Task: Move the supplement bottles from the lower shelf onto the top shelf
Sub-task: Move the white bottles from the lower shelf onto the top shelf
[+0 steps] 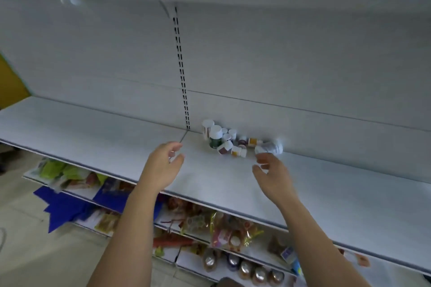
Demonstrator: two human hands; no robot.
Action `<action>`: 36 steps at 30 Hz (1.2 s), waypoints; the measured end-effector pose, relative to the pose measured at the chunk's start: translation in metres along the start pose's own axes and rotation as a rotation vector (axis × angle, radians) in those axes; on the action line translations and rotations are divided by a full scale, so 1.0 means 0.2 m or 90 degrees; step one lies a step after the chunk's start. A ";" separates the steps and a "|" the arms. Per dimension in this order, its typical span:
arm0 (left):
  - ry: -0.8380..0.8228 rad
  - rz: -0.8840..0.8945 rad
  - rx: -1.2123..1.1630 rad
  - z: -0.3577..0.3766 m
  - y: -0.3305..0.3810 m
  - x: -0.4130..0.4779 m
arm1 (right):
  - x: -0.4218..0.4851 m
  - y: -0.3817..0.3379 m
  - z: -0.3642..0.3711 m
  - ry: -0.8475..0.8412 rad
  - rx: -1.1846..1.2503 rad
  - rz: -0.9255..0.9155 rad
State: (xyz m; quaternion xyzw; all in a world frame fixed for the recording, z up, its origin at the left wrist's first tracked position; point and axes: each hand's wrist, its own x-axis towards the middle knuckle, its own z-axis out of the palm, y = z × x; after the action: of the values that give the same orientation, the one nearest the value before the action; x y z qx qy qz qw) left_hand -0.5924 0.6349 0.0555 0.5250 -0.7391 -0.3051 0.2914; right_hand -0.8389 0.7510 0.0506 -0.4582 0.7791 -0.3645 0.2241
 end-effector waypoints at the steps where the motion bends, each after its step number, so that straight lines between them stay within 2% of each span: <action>1: -0.007 -0.008 0.002 0.04 -0.04 0.10 | 0.10 0.00 0.06 -0.015 0.005 0.001; 9: -0.088 -0.048 -0.004 0.38 -0.32 0.77 | 0.78 -0.06 0.49 -0.075 -0.044 -0.062; 12: -0.116 -0.031 -0.002 0.49 -0.35 0.94 | 0.97 -0.04 0.63 -0.090 -0.079 -0.079; 16: -0.113 -0.001 -0.053 0.58 -0.36 1.05 | 1.04 -0.06 0.69 -0.065 -0.090 -0.063; 22: -0.134 0.043 0.035 0.61 -0.30 1.03 | 0.98 -0.08 0.59 -0.055 0.007 -0.090; 25: -0.087 0.021 0.038 0.56 -0.22 0.97 | 0.93 -0.13 0.53 -0.036 0.098 -0.078; 28: -0.032 -0.079 -0.111 0.47 -0.15 0.85 | 0.82 -0.18 0.45 0.030 0.202 -0.079; 30: -0.039 -0.144 -0.305 0.36 -0.10 0.72 | 0.71 -0.23 0.38 0.051 0.280 -0.083; 33: -0.054 -0.178 -0.529 0.23 -0.03 0.50 | 0.53 -0.31 0.26 0.031 0.400 -0.052; 36: -0.020 -0.263 -0.638 0.09 0.12 0.28 | 0.33 -0.43 0.14 0.013 0.473 -0.008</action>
State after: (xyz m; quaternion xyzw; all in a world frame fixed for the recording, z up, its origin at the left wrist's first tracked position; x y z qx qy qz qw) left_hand -0.6366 0.5912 0.0677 0.4516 -0.3889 -0.6791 0.4286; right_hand -0.8041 0.6569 0.0976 -0.3464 0.5930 -0.6285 0.3651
